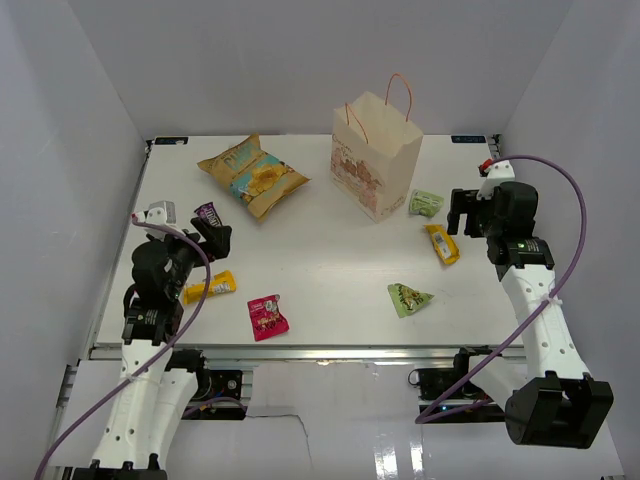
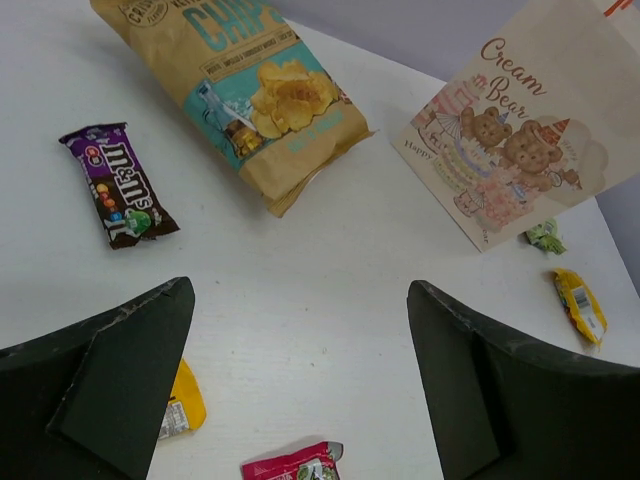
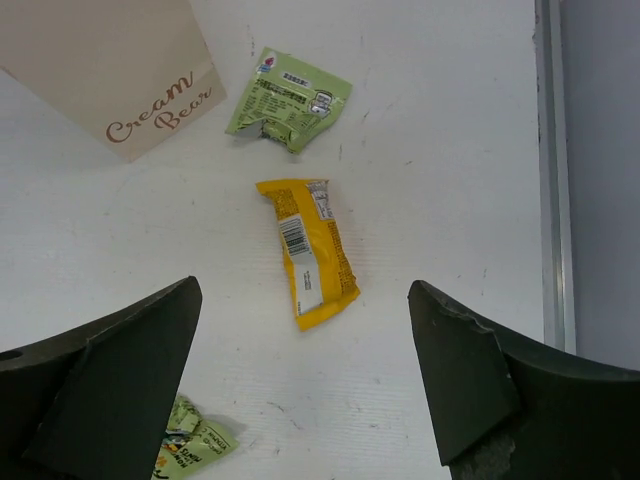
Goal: Place the snacks into the paper bag
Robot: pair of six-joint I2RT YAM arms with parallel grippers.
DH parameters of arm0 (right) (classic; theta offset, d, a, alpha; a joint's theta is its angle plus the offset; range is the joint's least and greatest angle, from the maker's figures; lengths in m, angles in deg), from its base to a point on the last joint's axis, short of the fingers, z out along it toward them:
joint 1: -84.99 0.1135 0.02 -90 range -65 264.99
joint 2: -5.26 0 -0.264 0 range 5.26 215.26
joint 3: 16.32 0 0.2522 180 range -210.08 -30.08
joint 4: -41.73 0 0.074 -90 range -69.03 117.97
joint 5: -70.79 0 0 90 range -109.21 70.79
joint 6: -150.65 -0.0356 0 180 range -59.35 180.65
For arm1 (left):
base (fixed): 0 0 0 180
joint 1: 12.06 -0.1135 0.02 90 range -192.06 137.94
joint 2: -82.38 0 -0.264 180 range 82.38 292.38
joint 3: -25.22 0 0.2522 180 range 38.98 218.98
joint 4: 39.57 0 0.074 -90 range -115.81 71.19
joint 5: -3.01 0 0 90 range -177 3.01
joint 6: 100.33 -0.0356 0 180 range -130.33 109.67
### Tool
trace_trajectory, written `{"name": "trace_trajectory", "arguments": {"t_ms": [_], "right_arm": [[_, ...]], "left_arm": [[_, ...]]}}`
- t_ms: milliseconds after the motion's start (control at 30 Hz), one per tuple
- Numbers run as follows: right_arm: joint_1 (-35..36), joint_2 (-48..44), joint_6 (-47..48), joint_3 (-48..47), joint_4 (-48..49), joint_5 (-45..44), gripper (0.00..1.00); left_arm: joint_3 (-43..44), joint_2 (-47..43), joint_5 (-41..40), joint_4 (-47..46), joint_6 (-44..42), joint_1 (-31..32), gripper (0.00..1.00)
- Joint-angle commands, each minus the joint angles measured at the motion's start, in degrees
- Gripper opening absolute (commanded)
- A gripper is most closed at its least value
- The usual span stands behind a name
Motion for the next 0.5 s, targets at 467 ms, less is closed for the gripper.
{"name": "trace_trajectory", "arguments": {"t_ms": [467], "right_arm": [[0.73, 5.95, 88.76, 4.32, -34.89, 40.19, 0.94]], "left_arm": [[-2.73, 3.06, 3.21, 0.96, 2.2, -0.02, 0.98]]}}
